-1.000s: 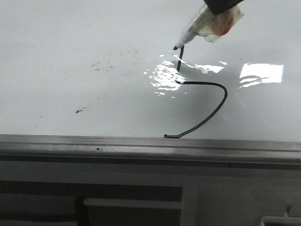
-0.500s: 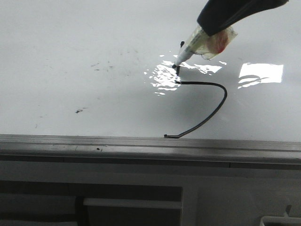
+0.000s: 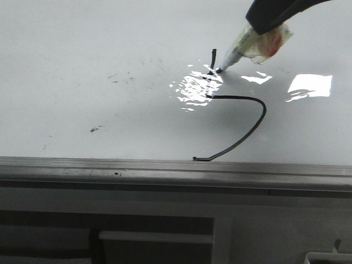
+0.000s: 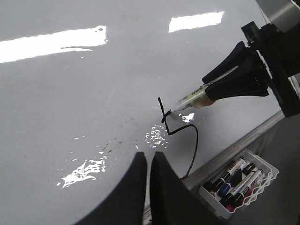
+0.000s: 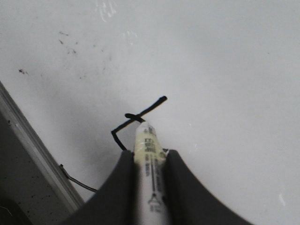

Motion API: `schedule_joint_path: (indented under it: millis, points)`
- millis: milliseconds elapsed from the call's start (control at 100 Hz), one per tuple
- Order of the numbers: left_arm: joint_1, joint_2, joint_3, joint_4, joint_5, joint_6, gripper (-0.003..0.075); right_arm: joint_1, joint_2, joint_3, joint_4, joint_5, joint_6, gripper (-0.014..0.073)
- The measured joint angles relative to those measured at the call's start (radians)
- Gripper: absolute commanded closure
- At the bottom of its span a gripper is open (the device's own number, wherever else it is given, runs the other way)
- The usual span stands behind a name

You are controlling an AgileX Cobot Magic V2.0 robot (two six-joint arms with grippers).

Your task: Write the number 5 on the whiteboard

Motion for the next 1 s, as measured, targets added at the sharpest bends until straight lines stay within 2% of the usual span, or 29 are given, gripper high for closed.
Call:
schedule_joint_path:
  millis: [340, 860, 1000]
  points:
    - [0.000, 0.000, 0.000, 0.000, 0.000, 0.000, 0.0741, 0.000, -0.025, -0.001, -0.044, 0.060, 0.101, 0.0652]
    - [0.000, 0.000, 0.000, 0.000, 0.002, 0.000, 0.0741, 0.000, -0.036, -0.005, -0.070, 0.110, 0.111, 0.0652]
    - [0.000, 0.000, 0.000, 0.000, 0.002, 0.000, 0.0741, 0.033, -0.076, -0.005, -0.104, 0.101, 0.111, 0.0658]
